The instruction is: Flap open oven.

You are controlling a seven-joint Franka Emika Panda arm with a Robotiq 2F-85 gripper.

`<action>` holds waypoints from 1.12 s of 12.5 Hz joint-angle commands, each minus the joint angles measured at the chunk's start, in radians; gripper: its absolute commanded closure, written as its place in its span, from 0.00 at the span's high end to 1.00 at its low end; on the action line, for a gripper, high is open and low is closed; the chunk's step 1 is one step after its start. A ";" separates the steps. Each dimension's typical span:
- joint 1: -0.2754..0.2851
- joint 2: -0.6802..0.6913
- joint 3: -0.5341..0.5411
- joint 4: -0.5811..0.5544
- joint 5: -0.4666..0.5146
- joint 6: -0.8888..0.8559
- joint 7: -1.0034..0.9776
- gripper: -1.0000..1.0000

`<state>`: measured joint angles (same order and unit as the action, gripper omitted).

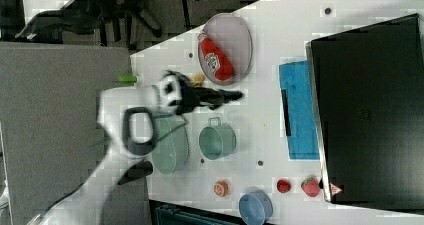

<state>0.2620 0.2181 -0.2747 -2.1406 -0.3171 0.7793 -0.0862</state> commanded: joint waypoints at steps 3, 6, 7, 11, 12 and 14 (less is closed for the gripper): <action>-0.001 -0.193 -0.051 0.034 0.228 -0.141 0.061 0.17; 0.001 -0.313 -0.046 0.085 0.256 -0.343 0.061 0.17; 0.001 -0.346 -0.046 0.107 0.256 -0.425 0.061 0.17; 0.000 -0.422 -0.049 0.186 0.255 -0.641 0.148 0.17; 0.000 -0.432 -0.048 0.189 0.254 -0.644 0.153 0.17; 0.001 -0.441 -0.043 0.188 0.254 -0.642 0.153 0.17</action>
<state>0.2625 -0.2260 -0.3245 -1.9727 -0.0681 0.1523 0.0044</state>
